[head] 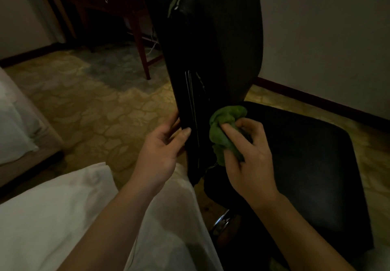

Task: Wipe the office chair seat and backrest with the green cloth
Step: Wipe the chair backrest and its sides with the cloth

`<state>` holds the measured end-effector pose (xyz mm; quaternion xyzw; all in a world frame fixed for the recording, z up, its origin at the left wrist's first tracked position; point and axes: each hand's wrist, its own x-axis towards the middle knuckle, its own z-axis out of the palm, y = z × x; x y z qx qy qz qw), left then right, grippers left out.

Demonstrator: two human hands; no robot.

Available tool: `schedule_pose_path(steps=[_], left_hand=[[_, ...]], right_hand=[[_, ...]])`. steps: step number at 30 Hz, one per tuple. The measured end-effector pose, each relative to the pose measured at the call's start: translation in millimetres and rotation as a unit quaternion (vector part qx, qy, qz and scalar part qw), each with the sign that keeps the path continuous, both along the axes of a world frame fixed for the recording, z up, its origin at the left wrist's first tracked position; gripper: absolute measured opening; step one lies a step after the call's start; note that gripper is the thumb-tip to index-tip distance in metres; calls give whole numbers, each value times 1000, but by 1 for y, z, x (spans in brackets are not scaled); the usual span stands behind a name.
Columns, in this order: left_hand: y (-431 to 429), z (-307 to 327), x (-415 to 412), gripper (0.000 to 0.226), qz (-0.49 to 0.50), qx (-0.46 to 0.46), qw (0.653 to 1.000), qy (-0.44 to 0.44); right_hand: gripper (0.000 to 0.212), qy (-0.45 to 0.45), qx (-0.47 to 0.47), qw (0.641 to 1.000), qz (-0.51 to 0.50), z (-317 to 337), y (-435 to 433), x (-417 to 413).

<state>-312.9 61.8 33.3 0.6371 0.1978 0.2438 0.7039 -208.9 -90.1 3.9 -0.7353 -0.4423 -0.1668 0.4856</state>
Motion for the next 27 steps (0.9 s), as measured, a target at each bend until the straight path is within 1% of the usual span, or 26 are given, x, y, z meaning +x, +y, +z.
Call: schedule_pose_path(steps=[5,10,14,17,20,22,24,27], left_hand=[[0,1,0,46,0,2,1000,-6],[-2,-1,1,44,8,-11,1000,-12],[-2,-1,0,44,17,4,1000,-11],[-2,-1,0,43,16,3,1000,-12],[-3,0,1,46,9,1,1000,-17],[-3,1,0,45,5,3,1000,-15],[-4,3,0,45,2,8,1000,-15],[-3,2,1,43,7,9,1000,-17]], right_hand=[[40,-17,-7,1000,2,17,16,6],[38,-12,-44,999,0,-13,5,10],[36,0,-55,998,-2,-37,-7,10],[36,0,-29,999,-14,-29,-9,6],[33,-15,19,999,-32,-3,-2,4],[34,-20,36,998,-41,12,6,6],[33,-18,38,998,-41,17,14,8],[33,6,25,999,-45,8,22,10]])
